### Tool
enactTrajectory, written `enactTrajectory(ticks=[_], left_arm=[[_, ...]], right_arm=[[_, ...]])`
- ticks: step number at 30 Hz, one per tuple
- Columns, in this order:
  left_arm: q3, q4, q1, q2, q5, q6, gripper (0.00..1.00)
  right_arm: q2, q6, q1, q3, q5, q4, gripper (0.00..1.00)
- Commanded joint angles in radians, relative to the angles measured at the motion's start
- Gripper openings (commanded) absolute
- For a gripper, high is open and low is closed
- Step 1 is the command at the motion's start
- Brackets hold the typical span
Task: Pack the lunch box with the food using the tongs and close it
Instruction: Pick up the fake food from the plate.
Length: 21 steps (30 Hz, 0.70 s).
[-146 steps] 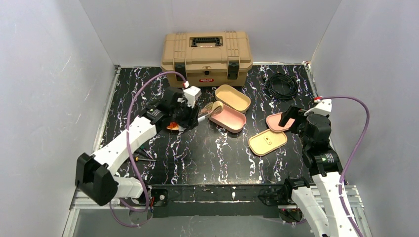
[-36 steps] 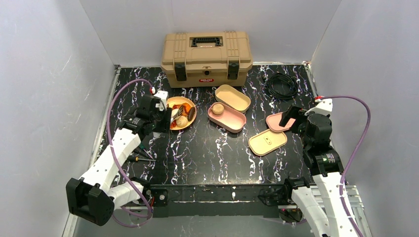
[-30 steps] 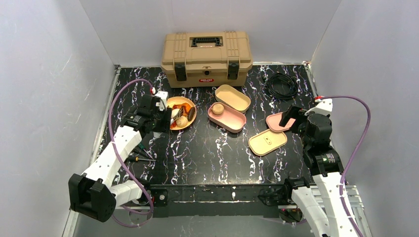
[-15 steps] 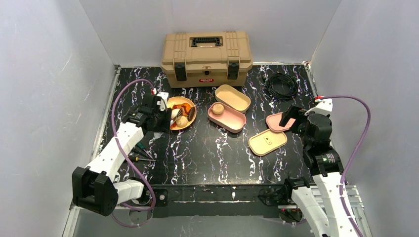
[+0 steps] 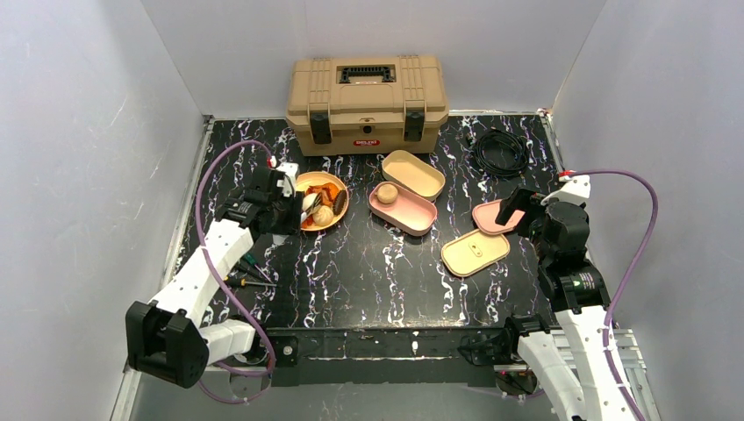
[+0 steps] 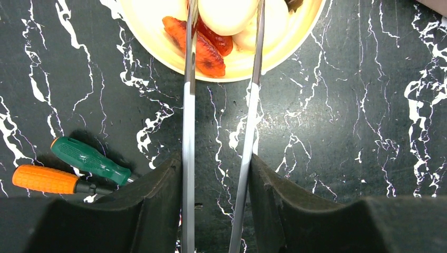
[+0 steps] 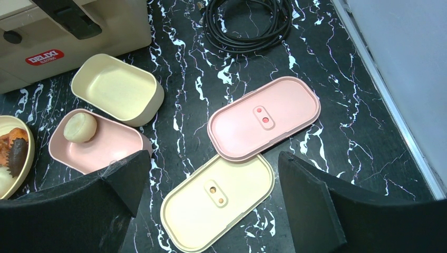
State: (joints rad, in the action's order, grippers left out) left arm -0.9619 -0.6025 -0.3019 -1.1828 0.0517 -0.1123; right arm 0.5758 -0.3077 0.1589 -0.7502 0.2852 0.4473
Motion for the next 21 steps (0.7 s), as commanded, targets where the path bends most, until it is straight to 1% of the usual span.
enactTrajectory(ticks=[1, 21], left_arm=[[-0.011, 0.005, 0.006, 0.066, 0.007, 0.003, 0.23], [0.003, 0.024, 0.007, 0.114, -0.01, 0.002, 0.19]], right_arm=[[-0.003, 0.006, -0.002, -0.029, 0.003, -0.028, 1.0], [-0.004, 0.006, -0.002, -0.03, 0.006, -0.027, 1.0]])
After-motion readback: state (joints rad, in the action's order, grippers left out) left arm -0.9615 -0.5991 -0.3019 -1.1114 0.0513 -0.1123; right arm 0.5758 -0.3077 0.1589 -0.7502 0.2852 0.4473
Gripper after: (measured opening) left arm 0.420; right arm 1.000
